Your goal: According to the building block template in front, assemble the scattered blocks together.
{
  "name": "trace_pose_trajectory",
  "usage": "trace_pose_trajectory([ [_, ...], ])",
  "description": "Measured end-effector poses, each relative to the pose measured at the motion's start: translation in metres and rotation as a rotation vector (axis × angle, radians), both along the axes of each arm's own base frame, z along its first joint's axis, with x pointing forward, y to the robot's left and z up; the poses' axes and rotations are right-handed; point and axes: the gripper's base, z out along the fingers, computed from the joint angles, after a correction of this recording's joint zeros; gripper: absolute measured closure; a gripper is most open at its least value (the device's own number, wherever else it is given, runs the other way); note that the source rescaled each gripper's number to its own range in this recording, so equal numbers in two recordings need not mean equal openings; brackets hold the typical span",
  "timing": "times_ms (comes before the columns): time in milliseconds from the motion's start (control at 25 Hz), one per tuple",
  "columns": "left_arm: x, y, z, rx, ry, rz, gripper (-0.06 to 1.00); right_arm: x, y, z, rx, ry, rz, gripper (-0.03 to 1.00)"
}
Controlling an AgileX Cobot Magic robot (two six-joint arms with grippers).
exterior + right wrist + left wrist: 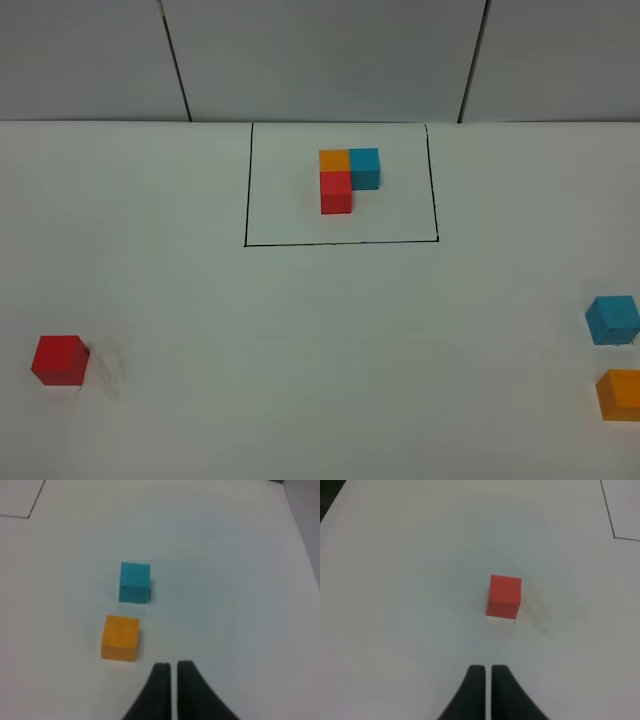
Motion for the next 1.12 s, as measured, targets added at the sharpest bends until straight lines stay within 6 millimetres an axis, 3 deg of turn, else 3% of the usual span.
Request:
trace_pose_trajectory([
  [880, 0.0, 0.0, 0.0, 0.0, 0.0, 0.0, 0.92, 0.0, 0.0, 0.0, 0.0, 0.0, 0.0, 0.97],
  [1040, 0.0, 0.0, 0.0, 0.018, 0.002, -0.012, 0.79, 0.0, 0.0, 0.0, 0.0, 0.0, 0.0, 0.97],
  [1120, 0.0, 0.0, 0.0, 0.045, 0.004, -0.03, 0.65, 0.0, 0.0, 0.0, 0.0, 0.0, 0.0, 0.97],
])
